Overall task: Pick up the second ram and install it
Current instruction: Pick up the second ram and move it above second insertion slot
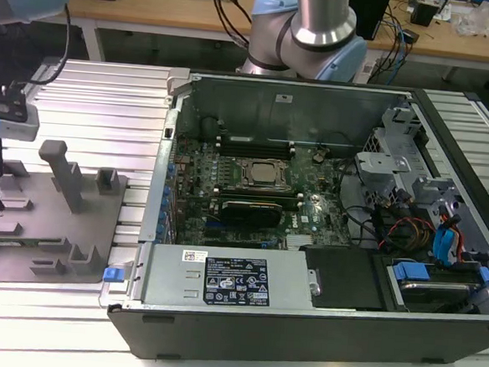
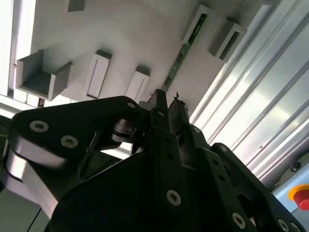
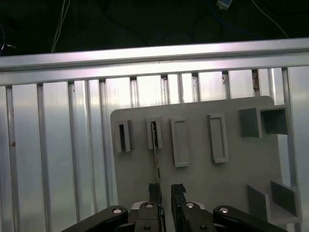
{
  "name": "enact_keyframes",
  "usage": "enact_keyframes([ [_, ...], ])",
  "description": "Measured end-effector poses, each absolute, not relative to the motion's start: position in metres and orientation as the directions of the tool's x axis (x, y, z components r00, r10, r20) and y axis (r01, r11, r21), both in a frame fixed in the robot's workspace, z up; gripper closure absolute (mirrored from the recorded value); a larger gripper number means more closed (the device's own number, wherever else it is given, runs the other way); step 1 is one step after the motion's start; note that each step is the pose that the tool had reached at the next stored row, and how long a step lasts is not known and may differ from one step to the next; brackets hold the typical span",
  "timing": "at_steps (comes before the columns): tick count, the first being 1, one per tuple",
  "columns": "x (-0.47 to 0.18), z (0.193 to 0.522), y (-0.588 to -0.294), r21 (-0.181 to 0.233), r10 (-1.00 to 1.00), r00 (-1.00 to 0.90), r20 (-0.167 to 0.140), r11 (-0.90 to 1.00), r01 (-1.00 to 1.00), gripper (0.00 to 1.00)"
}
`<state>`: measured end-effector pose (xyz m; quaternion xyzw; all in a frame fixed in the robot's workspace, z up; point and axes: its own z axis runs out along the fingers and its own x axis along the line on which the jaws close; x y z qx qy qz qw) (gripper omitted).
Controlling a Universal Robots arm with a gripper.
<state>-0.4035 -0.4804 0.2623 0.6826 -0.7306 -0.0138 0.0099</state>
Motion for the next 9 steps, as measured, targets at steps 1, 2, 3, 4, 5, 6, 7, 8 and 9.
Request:
enact_keyframes([
  [1, -0.397, 0.256, -0.486, 0.034, -0.998, -0.064, -0.001, 0.064, -0.997, 0.76],
  [2, -0.393, 0.253, -0.487, 0.034, -0.998, -0.063, -0.001, 0.063, -0.997, 0.76],
  [3, -0.388, 0.248, -0.486, 0.034, -0.998, -0.059, 0.0, 0.059, -0.998, 0.76],
  [4, -0.388, 0.244, -0.486, 0.034, -0.999, -0.054, 0.0, 0.054, -0.998, 0.76],
  [5, -0.388, 0.239, -0.486, 0.034, -0.999, -0.047, 0.0, 0.047, -0.998, 0.76],
  [6, -0.388, 0.237, -0.486, 0.034, -0.999, -0.042, 0.0, 0.042, -0.999, 0.76],
  [7, -0.388, 0.235, -0.486, 0.034, -0.999, -0.038, 0.0, 0.038, -0.999, 0.76],
  [8, -0.388, 0.232, -0.486, 0.034, -1.0, -0.025, 0.001, 0.025, -0.999, 0.76],
  [9, -0.388, 0.23, -0.486, 0.034, -1.0, -0.015, 0.001, 0.015, -0.999, 0.76],
])
